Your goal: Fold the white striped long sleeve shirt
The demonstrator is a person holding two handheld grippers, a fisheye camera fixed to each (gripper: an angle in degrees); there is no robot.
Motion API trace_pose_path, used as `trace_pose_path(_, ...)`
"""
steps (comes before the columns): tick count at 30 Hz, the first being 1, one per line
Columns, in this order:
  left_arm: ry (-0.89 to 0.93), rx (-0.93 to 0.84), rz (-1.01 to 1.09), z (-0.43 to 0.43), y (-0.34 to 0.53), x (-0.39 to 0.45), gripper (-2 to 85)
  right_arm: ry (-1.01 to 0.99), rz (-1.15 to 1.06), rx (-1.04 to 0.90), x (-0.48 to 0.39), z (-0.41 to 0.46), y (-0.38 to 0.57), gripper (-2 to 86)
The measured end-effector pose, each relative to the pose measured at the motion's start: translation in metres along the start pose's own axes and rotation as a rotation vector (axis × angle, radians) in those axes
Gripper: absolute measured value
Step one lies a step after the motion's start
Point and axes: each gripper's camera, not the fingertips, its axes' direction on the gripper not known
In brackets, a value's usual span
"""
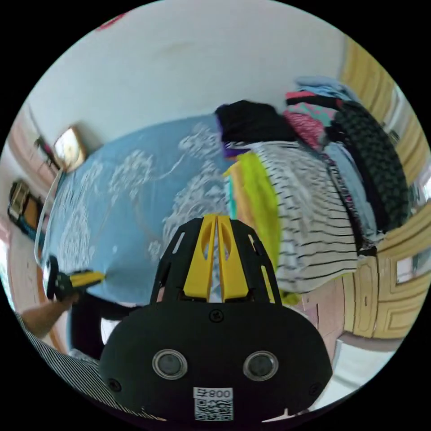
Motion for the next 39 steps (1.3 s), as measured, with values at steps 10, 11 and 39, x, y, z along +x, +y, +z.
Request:
trace_pose_path(10,0.092,-0.013,-0.063,-0.008,0.032,-0.011,0.3,0.005,0.254,-0.016,0.211,0.031,-0.104,9.2)
trace_pose_path(11,0.09,-0.015,-0.062,-0.008,0.034,-0.011,0.3,0.01,0.257,-0.024,0.218,0.035,-0.108,9.2)
trace_pose_path(39,0.368,0.075,-0.187,-0.018,0.061,-0.042,0.3,-0.361,0.14,0.256,0.447,-0.1,-0.124,0.6)
